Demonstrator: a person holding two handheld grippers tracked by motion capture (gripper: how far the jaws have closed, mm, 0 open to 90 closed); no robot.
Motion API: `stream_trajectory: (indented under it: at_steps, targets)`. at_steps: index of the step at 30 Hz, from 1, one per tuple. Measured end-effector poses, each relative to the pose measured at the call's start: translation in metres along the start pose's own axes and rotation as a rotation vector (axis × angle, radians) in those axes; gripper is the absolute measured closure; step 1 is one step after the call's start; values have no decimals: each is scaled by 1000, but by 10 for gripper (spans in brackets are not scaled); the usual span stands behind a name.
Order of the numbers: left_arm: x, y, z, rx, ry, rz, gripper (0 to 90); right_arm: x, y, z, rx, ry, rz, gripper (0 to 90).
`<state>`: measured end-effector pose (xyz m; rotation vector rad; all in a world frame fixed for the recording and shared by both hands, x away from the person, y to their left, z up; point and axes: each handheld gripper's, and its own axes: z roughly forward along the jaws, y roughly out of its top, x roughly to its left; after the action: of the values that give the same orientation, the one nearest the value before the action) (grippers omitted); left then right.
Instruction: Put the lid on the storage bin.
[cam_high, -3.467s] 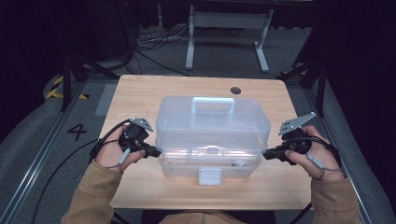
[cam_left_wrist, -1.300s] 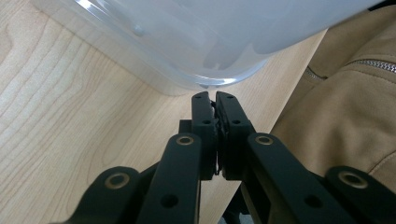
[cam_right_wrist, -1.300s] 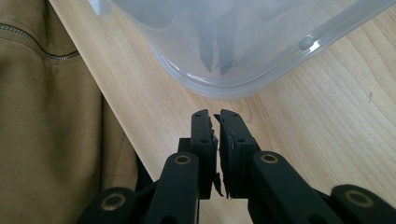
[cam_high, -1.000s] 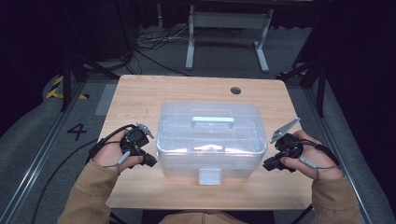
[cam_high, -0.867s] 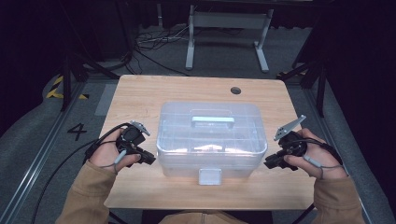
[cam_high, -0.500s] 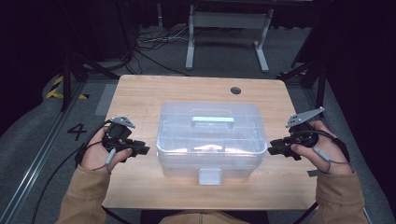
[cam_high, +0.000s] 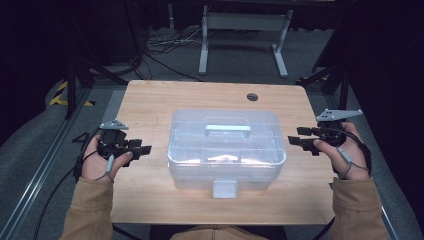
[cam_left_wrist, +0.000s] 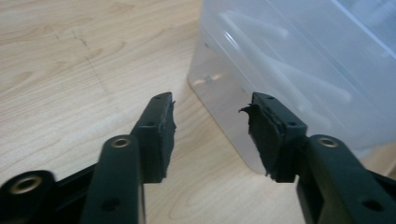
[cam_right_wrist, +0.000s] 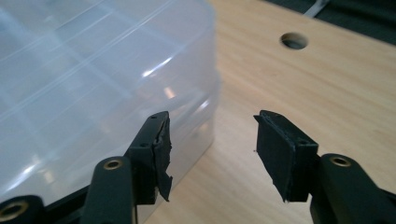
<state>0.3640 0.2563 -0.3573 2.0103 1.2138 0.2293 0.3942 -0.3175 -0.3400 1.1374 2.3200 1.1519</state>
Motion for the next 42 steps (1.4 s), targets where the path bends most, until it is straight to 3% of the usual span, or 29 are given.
stream_trajectory:
  at_steps: [6,11,14,18,19,22,23,26,34,42]
  targets:
    - [12,-2,12,-14,40,-42,446,-25,-11,7,-54,-94,38,404]
    - [16,-1,21,-39,62,-73,408,-41,-22,15,-68,-139,71,394]
    - [21,-1,29,-50,68,-89,365,-51,-30,22,-51,-172,87,377]
    - [26,-2,38,-83,75,-121,330,-60,-40,32,-31,-180,106,377]
    - [27,-3,40,-98,79,-125,327,-62,-42,34,-28,-184,110,377]
    - [30,-7,48,-254,140,-64,301,-69,-51,44,-8,-201,129,370]
    - [31,-8,50,-259,145,-60,301,-69,-51,44,-8,-201,129,370]
    - [35,-11,59,-225,128,-82,306,-75,-59,52,15,-207,142,370]
    - [42,-18,77,-157,166,-53,290,-86,-73,64,35,-212,167,362]
    - [48,-24,88,-90,184,-39,294,-91,-82,74,32,-224,154,359]
